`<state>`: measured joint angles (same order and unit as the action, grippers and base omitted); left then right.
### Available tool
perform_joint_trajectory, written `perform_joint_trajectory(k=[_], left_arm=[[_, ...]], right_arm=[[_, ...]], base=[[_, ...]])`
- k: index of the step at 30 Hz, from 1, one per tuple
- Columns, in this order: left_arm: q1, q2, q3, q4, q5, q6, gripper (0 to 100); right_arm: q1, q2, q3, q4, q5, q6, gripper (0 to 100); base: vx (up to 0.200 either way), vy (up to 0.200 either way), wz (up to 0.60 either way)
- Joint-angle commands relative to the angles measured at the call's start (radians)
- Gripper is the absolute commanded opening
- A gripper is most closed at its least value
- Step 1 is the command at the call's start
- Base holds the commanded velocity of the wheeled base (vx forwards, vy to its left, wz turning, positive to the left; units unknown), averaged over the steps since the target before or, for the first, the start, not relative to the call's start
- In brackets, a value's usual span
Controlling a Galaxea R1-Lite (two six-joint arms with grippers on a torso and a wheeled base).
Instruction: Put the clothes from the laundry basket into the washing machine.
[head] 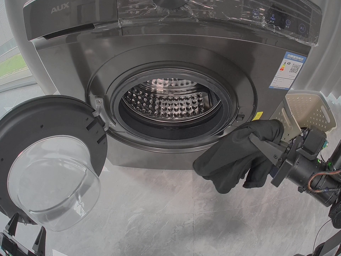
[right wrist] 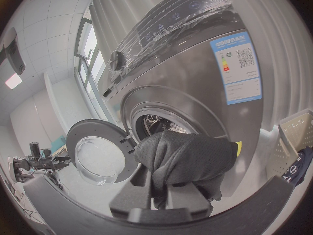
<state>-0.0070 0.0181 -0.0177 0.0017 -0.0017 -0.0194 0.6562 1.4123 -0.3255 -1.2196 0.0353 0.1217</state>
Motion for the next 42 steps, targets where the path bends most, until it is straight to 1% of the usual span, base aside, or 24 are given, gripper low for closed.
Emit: perform_joint_trajectory(k=[1, 3, 7, 9, 11, 12, 14, 16, 17, 18, 19, 21, 24, 28, 29, 30, 31, 35, 36, 37, 38, 40, 41, 42], left_arm=[[0.001, -0.013, 0.018, 0.001, -0.003, 0.021, 100], [0.001, -0.013, 0.018, -0.002, -0.006, 0.027, 100], [0.004, -0.013, 0.018, -0.003, -0.003, 0.021, 100], [0.004, -0.015, 0.018, -0.008, -0.014, 0.059, 100], [0.004, -0.015, 0.018, -0.008, -0.018, 0.070, 100], [0.004, -0.015, 0.018, -0.009, -0.024, 0.067, 100], [0.004, -0.015, -0.021, -0.039, -0.017, 0.050, 100], [0.021, 0.056, -0.202, -0.089, -0.035, 0.004, 100], [0.016, 0.105, -0.251, -0.091, -0.060, -0.010, 100], [0.015, 0.109, -0.255, -0.091, -0.063, -0.011, 100], [-0.007, 0.174, -0.291, -0.091, -0.142, -0.024, 100], [-0.025, 0.233, -0.297, -0.089, -0.225, -0.040, 100], [-0.045, 0.367, -0.289, -0.097, -0.319, -0.082, 100], [-0.079, 0.502, -0.288, -0.103, -0.434, -0.076, 100], [-0.082, 0.513, -0.288, -0.103, -0.440, -0.076, 100], [-0.108, 0.568, -0.289, -0.108, -0.472, -0.067, 100], [-0.125, 0.589, -0.288, -0.115, -0.480, -0.059, 100], [-0.241, 0.704, -0.289, -0.183, -0.480, -0.057, 100], [-0.246, 0.709, -0.289, -0.186, -0.480, -0.057, 100], [-0.306, 0.766, -0.289, -0.246, -0.475, -0.063, 100], [-0.334, 0.806, -0.292, -0.284, -0.475, -0.063, 100], [-0.383, 0.882, -0.298, -0.361, -0.474, -0.063, 100], [-0.393, 0.901, -0.301, -0.379, -0.474, -0.063, 100], [-0.432, 0.965, -0.309, -0.436, -0.469, -0.062, 100]], right_arm=[[0.057, 0.065, -0.018, -0.009, -0.020, 0.001, 0], [0.063, 0.096, -0.021, -0.014, -0.037, 0.001, 0], [0.094, 0.149, -0.021, -0.021, -0.060, 0.003, 0], [0.105, 0.208, -0.038, -0.032, -0.066, 0.010, 0], [0.111, 0.224, -0.053, -0.040, -0.066, 0.018, 0], [0.131, 0.260, -0.096, -0.064, -0.077, 0.036, 0], [0.141, 0.287, -0.121, -0.074, -0.104, 0.041, 0], [0.177, 0.329, -0.132, -0.094, -0.126, 0.041, 0], [0.188, 0.339, -0.145, -0.110, -0.124, 0.041, 0], [0.189, 0.339, -0.148, -0.113, -0.124, 0.041, 0], [0.200, 0.367, -0.202, -0.138, -0.129, 0.042, 0], [0.206, 0.413, -0.274, -0.152, -0.130, 0.044, 0], [0.204, 0.445, -0.369, -0.146, -0.132, 0.053, 0], [0.198, 0.482, -0.435, -0.143, -0.132, 0.053, 0], [0.198, 0.485, -0.437, -0.141, -0.132, 0.053, 0], [0.195, 0.494, -0.451, -0.141, -0.132, 0.053, 0], [0.194, 0.497, -0.455, -0.141, -0.132, 0.053, 0], [0.191, 0.499, -0.468, -0.117, -0.146, 0.072, 0], [0.191, 0.499, -0.468, -0.113, -0.147, 0.075, 0], [0.192, 0.494, -0.468, -0.090, -0.186, 0.115, 0], [0.194, 0.488, -0.471, -0.080, -0.198, 0.142, 0], [0.191, 0.484, -0.477, -0.067, -0.204, 0.177, 0], [0.191, 0.482, -0.478, -0.066, -0.206, 0.182, 0], [0.188, 0.468, -0.475, -0.064, -0.209, 0.190, 0]], base=[[0.000, 0.000, 0.00], [0.000, 0.000, 0.00], [0.000, 0.000, 0.00], [0.000, 0.000, 0.00], [0.000, 0.000, 0.00], [0.000, 0.000, 0.00], [0.000, 0.000, 0.00], [0.000, 0.000, 0.00], [0.000, 0.000, 0.00], [0.000, 0.000, 0.00], [0.000, 0.000, 0.00], [0.000, 0.000, 0.00], [0.000, 0.000, 0.00], [0.000, 0.000, 0.00], [0.000, 0.000, 0.00], [0.000, 0.000, 0.00], [0.000, 0.000, 0.00], [0.000, 0.000, 0.00], [0.000, 0.000, 0.00], [0.000, 0.000, 0.00], [0.000, 0.000, 0.00], [0.000, 0.000, 0.00], [0.000, 0.000, 0.00], [0.000, 0.000, 0.00]])
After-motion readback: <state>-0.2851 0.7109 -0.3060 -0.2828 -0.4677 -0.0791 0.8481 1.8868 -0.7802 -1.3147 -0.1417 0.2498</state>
